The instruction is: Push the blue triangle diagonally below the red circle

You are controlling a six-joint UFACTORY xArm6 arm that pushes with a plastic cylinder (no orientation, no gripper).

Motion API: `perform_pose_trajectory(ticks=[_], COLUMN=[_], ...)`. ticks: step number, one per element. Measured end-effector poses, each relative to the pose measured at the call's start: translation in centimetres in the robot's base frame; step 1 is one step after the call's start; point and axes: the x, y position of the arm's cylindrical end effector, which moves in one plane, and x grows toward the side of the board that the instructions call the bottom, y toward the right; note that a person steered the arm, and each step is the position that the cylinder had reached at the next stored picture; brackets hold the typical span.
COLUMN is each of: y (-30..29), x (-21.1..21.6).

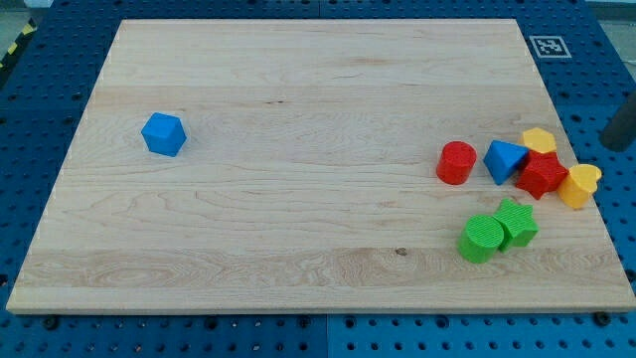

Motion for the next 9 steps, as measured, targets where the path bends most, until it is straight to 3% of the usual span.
perform_pose_trajectory(ticks=[2,7,9], y=[-0.9,-11.4,-12.0], x=[3.2,1.1,3.0])
